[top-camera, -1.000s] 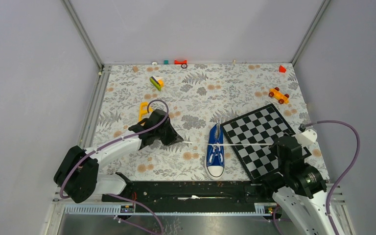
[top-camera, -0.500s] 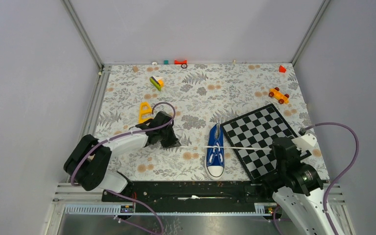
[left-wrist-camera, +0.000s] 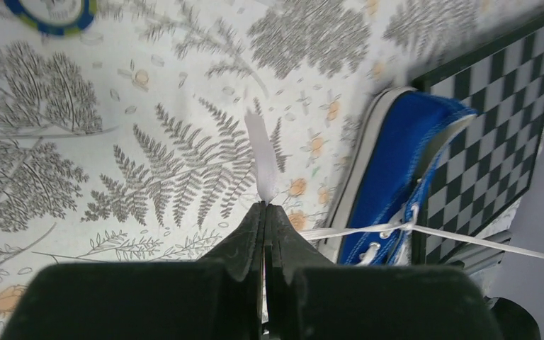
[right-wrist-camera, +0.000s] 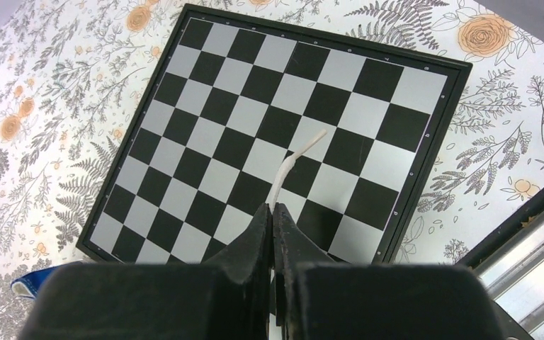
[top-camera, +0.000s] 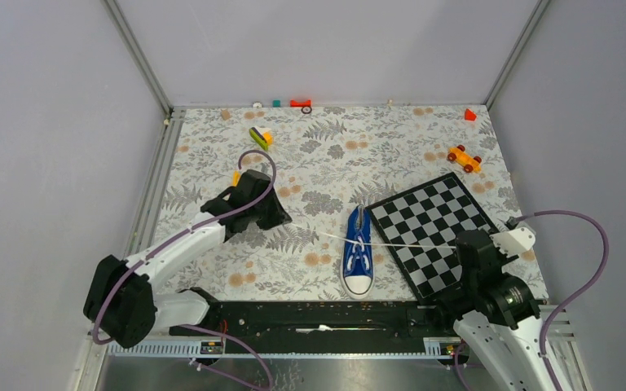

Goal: Tie the shoes
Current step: Tie the shoelace on the shoe.

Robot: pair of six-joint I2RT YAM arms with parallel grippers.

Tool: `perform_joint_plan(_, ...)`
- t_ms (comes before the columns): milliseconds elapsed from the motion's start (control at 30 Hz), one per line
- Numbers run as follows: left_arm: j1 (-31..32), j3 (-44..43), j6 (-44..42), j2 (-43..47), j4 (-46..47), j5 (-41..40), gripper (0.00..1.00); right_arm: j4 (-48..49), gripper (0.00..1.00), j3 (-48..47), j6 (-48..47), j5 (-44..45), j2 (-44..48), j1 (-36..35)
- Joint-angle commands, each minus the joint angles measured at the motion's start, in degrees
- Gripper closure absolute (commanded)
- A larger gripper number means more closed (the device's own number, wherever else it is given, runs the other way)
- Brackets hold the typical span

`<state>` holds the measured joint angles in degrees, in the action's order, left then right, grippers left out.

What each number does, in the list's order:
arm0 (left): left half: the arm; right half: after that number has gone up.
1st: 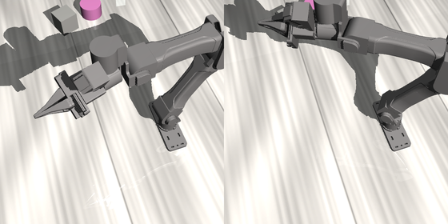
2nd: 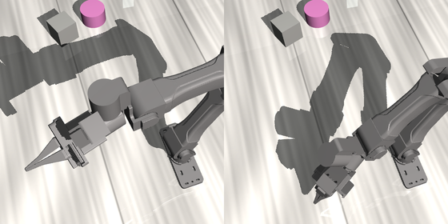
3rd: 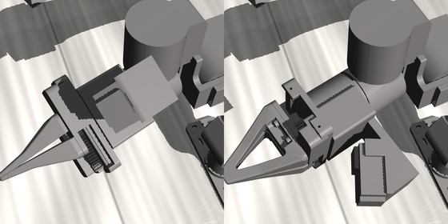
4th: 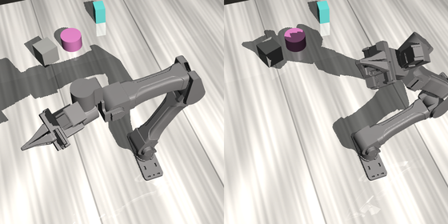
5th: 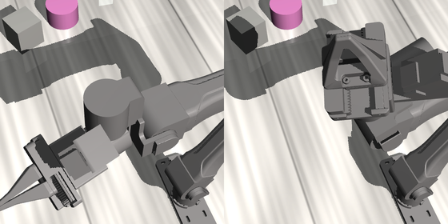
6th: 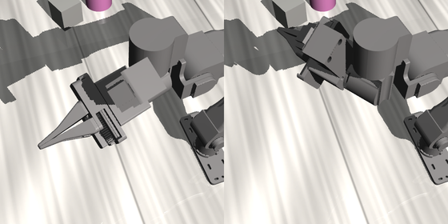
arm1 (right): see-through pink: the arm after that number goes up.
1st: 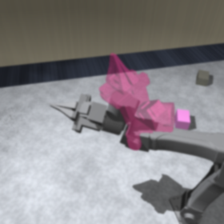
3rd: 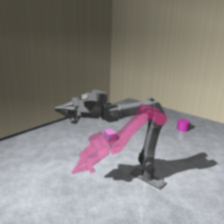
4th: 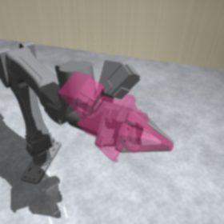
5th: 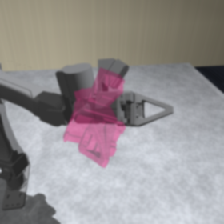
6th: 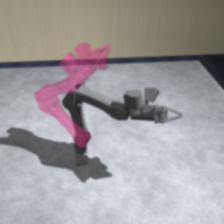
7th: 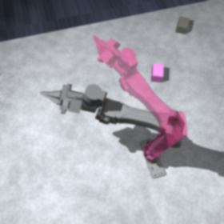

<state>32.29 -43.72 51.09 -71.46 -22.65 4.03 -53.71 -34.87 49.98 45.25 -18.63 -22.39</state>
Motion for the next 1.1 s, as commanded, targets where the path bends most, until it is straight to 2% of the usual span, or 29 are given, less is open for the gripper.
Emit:
perform_joint_plan(0,-1.7,-4.5,-5.5,3.4,-5.1,-5.6,1.0,0.0,1.0,-2.3,-0.4,4.3,0.5,-0.1)
perform_joint_plan(200,-3.1,-3.7,-5.0,4.6,-5.9,-5.4,1.0,4.4,1.0,1.0,1.0,-2.0,-1.9,-0.2)
perform_joint_plan(433,-8.4,-2.7,-7.0,8.3,-7.2,-4.4,1.0,8.9,1.0,1.7,0.3,-5.7,-4.1,-0.1)
perform_joint_plan(600,-9.2,-4.0,-6.8,5.2,-5.2,1.6,1.0,15.2,1.0,2.7,-2.4,-9.5,-8.0,-0.1)
perform_joint_plan(767,-9.0,0.6,-4.6,5.1,-2.1,5.5,1.0,23.0,1.0,3.1,-8.6,-12.9,-15.6,-0.1)
perform_joint_plan(900,-5.6,4.4,-2.3,7.0,-0.4,6.9,1.0,26.7,1.0,1.3,-13.4,-20.3,-22.0,-0.1)
perform_joint_plan(1000,0.4,5.2,0.2,6.1,1.0,5.5,1.0,31.4,1.0,2.0,-15.1,-27.4,-25.2,-0.1)
perform_joint_plan(1067,4.3,5.0,2.1,3.6,3.0,5.1,1.0,36.6,1.0,2.5,-16.0,-35.4,-27.7,-0.1)
